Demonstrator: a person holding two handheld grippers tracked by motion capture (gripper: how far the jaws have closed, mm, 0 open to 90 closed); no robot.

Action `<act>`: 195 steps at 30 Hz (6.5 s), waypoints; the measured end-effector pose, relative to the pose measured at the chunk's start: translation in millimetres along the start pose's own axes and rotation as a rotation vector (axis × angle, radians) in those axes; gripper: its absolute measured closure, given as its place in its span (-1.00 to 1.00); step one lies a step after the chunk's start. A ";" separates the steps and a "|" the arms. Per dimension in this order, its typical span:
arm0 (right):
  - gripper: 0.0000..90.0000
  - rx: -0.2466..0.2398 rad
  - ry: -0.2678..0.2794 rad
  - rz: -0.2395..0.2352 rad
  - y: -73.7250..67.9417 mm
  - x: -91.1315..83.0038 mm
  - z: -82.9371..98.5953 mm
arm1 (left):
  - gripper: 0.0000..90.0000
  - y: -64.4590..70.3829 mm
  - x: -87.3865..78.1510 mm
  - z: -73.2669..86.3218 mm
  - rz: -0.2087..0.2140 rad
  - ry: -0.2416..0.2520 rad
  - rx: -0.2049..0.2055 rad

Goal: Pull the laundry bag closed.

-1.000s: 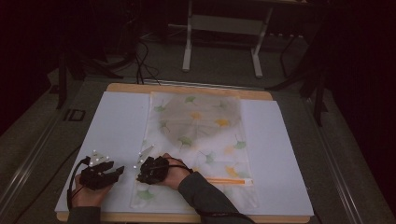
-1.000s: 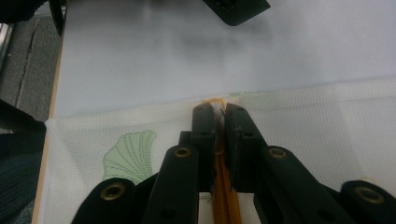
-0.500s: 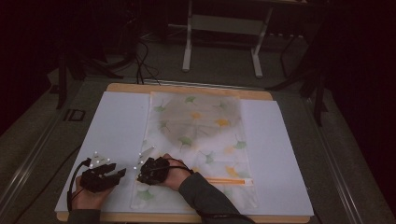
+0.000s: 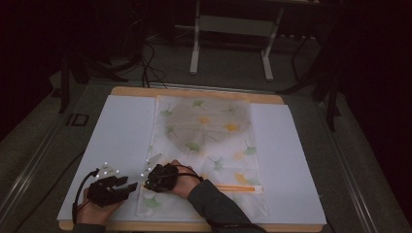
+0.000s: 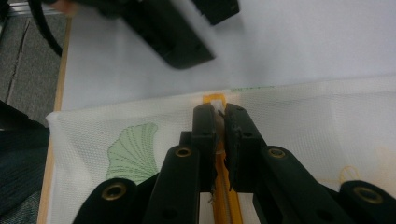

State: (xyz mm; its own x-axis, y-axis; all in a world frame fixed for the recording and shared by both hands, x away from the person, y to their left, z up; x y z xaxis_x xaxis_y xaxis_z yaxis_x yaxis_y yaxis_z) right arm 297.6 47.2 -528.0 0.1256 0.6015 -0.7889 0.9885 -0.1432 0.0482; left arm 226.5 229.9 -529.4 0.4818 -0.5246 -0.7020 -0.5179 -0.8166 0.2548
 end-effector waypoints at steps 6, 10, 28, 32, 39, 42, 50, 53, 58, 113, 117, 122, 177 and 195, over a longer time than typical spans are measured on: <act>0.85 -0.003 0.004 0.007 -0.2 -1.4 0.1 | 0.14 5.3 -0.4 1.7 0.065 -0.005 -0.020; 0.85 -0.005 0.005 0.011 -0.7 -0.8 0.5 | 0.15 7.7 1.1 0.8 0.108 -0.009 -0.026; 0.85 -0.030 0.027 0.035 0.1 -15.4 -3.4 | 0.36 9.6 23.0 -3.7 0.231 -0.069 -0.062; 0.86 -0.032 0.028 0.032 -1.0 -15.2 -3.6 | 0.48 6.8 26.4 -4.8 0.254 -0.080 -0.071; 0.86 -0.023 0.015 0.027 0.5 -12.5 0.8 | 0.86 5.3 28.3 -4.5 0.272 -0.092 -0.070; 0.86 -0.022 0.018 0.025 0.9 -12.7 2.8 | 0.91 4.9 28.2 -4.2 0.280 -0.090 -0.071; 0.86 -0.017 0.022 0.018 2.0 -11.1 6.0 | 0.94 3.9 27.5 -4.1 0.280 -0.089 -0.065; 0.87 -0.017 0.024 0.012 2.1 -9.1 8.3 | 0.95 1.9 25.6 -4.6 0.280 -0.083 -0.063; 0.87 -0.021 0.013 0.019 0.8 -6.5 9.1 | 0.95 1.2 25.1 -4.6 0.278 -0.083 -0.061; 0.87 -0.043 -0.070 0.059 1.8 -19.3 31.4 | 0.96 -2.8 15.2 -5.2 0.279 -0.041 -0.030; 0.87 -0.048 -0.077 0.064 1.8 -21.5 33.2 | 0.96 -3.1 14.5 -5.1 0.280 -0.041 -0.028; 0.87 -0.047 -0.083 0.064 2.4 -24.5 36.4 | 0.96 -3.4 14.3 -5.0 0.280 -0.038 -0.029; 0.87 -0.053 -0.161 0.091 6.3 -55.7 68.9 | 0.96 -3.7 12.3 -5.0 0.277 -0.034 -0.028; 0.87 -0.052 -0.176 0.102 7.2 -64.6 78.9 | 0.96 -3.7 12.0 -5.0 0.275 -0.035 -0.025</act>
State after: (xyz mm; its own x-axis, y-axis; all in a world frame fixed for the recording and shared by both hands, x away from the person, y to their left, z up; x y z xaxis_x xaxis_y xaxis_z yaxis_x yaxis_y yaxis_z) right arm 289.9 -54.7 -525.0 0.2132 0.4390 -0.8728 0.9750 -0.1530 0.1612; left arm 237.8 225.4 -535.5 0.3008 -0.7191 -0.6264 -0.6083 -0.6506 0.4547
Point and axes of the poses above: each handheld gripper's, and its own axes: x roughly forward along the jaws, z roughly out of its underside, y roughly to its right, the point moved 1 cm from there along x, roughly forward along the jaws, and after that the axes turned 6 degrees about z, right-handed, at the moved point
